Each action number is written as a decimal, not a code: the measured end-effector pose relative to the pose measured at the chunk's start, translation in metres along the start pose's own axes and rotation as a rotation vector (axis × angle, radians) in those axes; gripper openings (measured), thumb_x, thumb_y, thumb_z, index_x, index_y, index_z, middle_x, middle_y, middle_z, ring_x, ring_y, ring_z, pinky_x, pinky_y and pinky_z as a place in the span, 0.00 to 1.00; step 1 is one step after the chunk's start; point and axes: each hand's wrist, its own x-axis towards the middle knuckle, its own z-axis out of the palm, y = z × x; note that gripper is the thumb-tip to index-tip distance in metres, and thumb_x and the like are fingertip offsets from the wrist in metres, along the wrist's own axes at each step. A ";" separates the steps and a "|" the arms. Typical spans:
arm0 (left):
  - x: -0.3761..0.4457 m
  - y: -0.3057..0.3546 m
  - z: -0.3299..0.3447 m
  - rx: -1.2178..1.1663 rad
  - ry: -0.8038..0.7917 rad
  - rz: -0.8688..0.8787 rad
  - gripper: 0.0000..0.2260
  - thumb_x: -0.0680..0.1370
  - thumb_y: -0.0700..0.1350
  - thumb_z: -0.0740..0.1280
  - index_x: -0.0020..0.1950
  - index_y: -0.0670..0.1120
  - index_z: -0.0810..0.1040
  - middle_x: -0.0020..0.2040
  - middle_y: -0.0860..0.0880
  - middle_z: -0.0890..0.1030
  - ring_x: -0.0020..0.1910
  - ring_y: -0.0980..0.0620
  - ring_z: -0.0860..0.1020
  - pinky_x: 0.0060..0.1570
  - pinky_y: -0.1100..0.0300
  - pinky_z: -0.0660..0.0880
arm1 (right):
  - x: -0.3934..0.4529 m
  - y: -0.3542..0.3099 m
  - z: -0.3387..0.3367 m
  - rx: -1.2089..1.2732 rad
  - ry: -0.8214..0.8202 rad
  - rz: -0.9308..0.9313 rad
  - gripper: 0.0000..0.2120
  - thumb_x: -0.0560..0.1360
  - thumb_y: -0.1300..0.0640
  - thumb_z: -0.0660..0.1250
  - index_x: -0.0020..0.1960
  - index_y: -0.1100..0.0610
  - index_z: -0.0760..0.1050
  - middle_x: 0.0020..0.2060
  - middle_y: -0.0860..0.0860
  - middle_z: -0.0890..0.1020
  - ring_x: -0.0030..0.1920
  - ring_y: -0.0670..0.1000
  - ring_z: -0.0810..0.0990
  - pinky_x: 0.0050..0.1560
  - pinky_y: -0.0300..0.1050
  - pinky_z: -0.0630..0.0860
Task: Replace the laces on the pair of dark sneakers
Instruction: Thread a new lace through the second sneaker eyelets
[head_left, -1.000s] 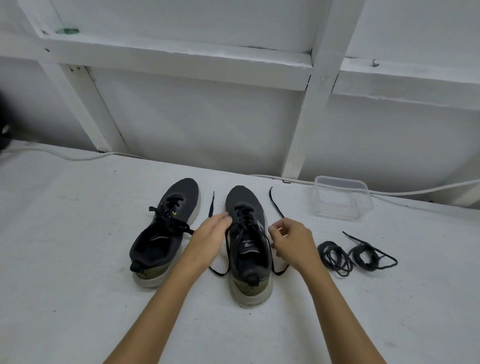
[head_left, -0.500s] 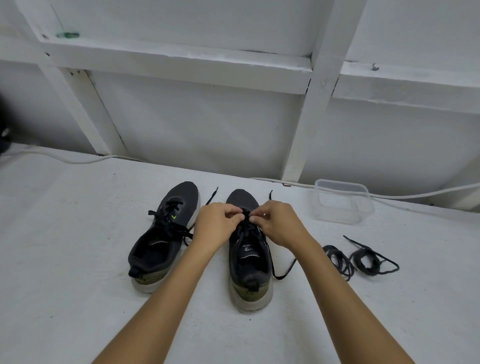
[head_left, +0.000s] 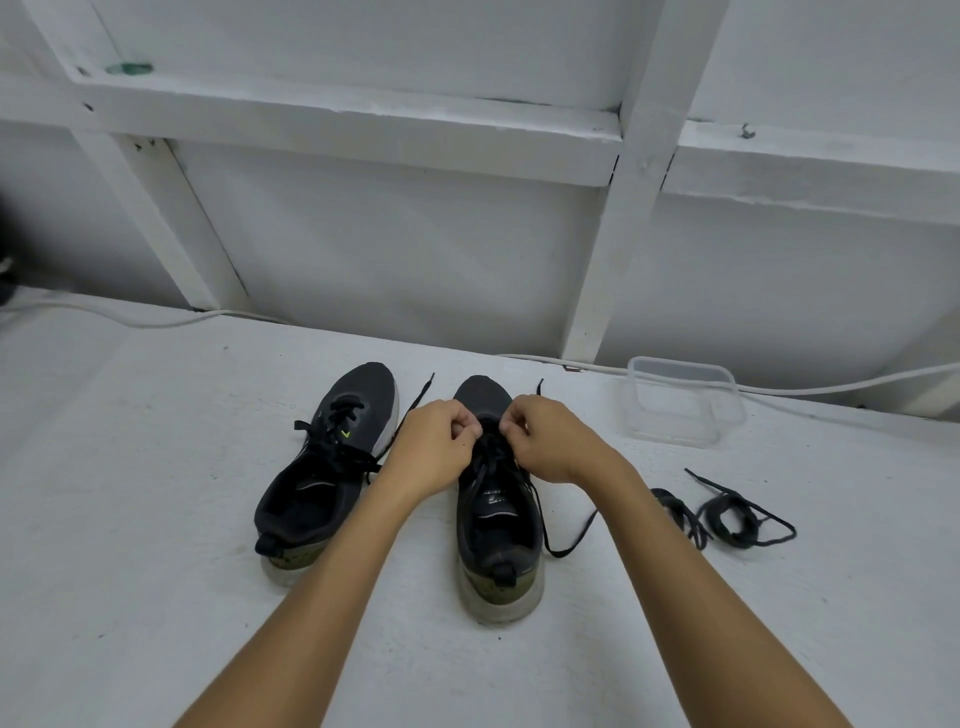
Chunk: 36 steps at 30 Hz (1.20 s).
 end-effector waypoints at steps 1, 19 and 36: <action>-0.001 -0.001 0.001 -0.008 0.011 -0.010 0.04 0.80 0.44 0.67 0.46 0.49 0.80 0.39 0.56 0.79 0.37 0.62 0.74 0.35 0.76 0.68 | -0.001 0.002 0.001 0.033 0.009 0.008 0.05 0.82 0.55 0.61 0.50 0.52 0.74 0.43 0.45 0.78 0.43 0.47 0.77 0.38 0.39 0.70; -0.013 0.001 -0.003 -0.133 -0.028 -0.105 0.03 0.77 0.50 0.71 0.48 0.55 0.84 0.42 0.57 0.83 0.40 0.66 0.78 0.35 0.76 0.68 | -0.014 0.014 0.002 0.263 0.032 0.047 0.07 0.79 0.56 0.70 0.44 0.45 0.82 0.40 0.44 0.84 0.37 0.47 0.85 0.43 0.47 0.85; -0.021 -0.006 0.010 -0.146 0.139 -0.040 0.05 0.76 0.45 0.73 0.52 0.51 0.85 0.46 0.57 0.83 0.41 0.57 0.80 0.41 0.79 0.68 | -0.009 0.015 0.006 0.261 0.053 0.037 0.04 0.78 0.52 0.72 0.48 0.44 0.84 0.38 0.39 0.83 0.38 0.39 0.80 0.44 0.38 0.77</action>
